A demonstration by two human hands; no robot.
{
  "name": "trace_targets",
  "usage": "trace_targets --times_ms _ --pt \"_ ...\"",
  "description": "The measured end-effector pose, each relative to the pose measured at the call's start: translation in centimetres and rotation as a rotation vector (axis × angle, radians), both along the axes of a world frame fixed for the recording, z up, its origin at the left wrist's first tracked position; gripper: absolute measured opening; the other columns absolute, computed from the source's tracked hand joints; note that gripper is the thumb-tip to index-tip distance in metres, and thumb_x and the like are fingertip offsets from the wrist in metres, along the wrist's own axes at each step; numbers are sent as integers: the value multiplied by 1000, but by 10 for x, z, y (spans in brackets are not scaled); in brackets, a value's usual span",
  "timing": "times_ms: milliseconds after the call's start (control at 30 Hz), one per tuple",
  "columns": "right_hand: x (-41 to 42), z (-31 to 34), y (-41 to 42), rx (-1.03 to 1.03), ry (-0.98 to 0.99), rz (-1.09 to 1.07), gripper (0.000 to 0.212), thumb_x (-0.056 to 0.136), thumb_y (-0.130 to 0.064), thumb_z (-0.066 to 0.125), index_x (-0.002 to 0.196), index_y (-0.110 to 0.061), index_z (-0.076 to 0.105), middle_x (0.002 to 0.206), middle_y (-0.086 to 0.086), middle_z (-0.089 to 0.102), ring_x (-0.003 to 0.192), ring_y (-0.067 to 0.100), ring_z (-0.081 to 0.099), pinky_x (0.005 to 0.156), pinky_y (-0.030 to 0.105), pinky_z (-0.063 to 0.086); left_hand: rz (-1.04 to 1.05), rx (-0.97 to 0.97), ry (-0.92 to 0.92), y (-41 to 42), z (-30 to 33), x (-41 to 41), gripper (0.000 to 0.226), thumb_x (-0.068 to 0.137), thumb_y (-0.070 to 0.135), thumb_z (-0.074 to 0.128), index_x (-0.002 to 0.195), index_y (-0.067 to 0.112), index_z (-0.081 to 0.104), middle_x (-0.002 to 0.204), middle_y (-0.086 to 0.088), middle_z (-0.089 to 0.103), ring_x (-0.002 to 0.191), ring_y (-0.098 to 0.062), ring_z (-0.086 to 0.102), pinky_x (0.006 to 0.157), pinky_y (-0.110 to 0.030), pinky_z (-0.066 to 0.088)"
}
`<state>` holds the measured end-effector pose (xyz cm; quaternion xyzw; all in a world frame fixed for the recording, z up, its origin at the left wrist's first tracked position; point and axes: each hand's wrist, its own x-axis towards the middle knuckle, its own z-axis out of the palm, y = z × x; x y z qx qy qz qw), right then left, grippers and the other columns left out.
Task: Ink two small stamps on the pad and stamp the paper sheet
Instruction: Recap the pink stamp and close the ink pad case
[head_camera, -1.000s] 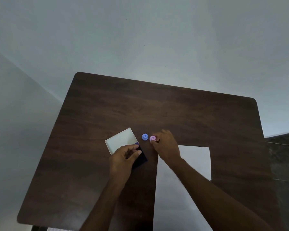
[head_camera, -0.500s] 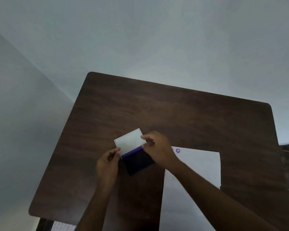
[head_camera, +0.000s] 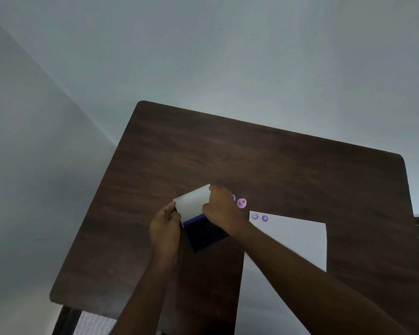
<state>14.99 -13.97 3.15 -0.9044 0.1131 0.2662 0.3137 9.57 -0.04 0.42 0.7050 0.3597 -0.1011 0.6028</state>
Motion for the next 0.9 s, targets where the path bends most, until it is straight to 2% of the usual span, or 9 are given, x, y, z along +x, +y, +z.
trace_targets --times_ms 133,233,400,467,567,700,833,900 --pt "-4 2 1 22 -36 -44 53 83 -9 61 133 -9 45 132 9 54 120 24 51 96 32 45 56 -62 8 -2 7 2 32 88 9 57 118 19 63 116 -2 66 106 -19 63 87 -43 56" --pt "-11 1 -2 45 -91 -70 57 82 -11 62 135 -15 43 132 5 54 121 22 50 96 34 46 57 -32 -46 -3 19 -1 28 89 12 58 115 21 62 111 4 67 103 -14 63 84 -39 58" --pt "-32 2 -17 70 -157 -136 45 77 -16 66 118 -29 51 114 -4 63 108 16 57 86 36 55 98 -39 -117 -2 32 -21 28 89 19 63 117 21 61 109 4 68 100 -10 64 81 -30 56" --pt "-39 4 -24 82 -149 -176 42 80 -12 64 116 -28 50 113 0 62 107 19 58 85 38 56 138 -84 -125 -3 34 -29 27 87 16 65 114 19 64 106 3 70 99 -11 67 84 -31 56" --pt "-46 4 -36 113 -142 -241 37 90 -10 55 125 -21 49 121 4 59 112 20 56 90 33 52 199 -151 -144 -8 36 -40 25 87 6 63 112 11 65 102 -5 72 98 -16 68 89 -32 54" --pt "-57 3 -44 163 -142 -254 38 91 -10 54 127 -20 48 116 5 62 104 19 61 88 31 54 210 -199 -169 -10 34 -56 24 91 -1 52 110 7 64 100 -10 73 92 -14 70 76 -18 55" --pt "-62 3 -48 167 -112 -259 43 87 -3 53 126 -21 46 106 1 66 98 17 63 83 33 56 176 -195 -155 -12 32 -67 24 93 1 48 110 8 63 102 -10 73 95 -17 70 79 -22 53" --pt "-66 5 -50 199 -88 -248 44 87 1 52 126 -19 45 105 -3 66 98 14 64 80 28 56 171 -207 -154 -13 32 -70 24 93 0 47 109 7 63 102 -12 73 96 -19 70 82 -25 54"
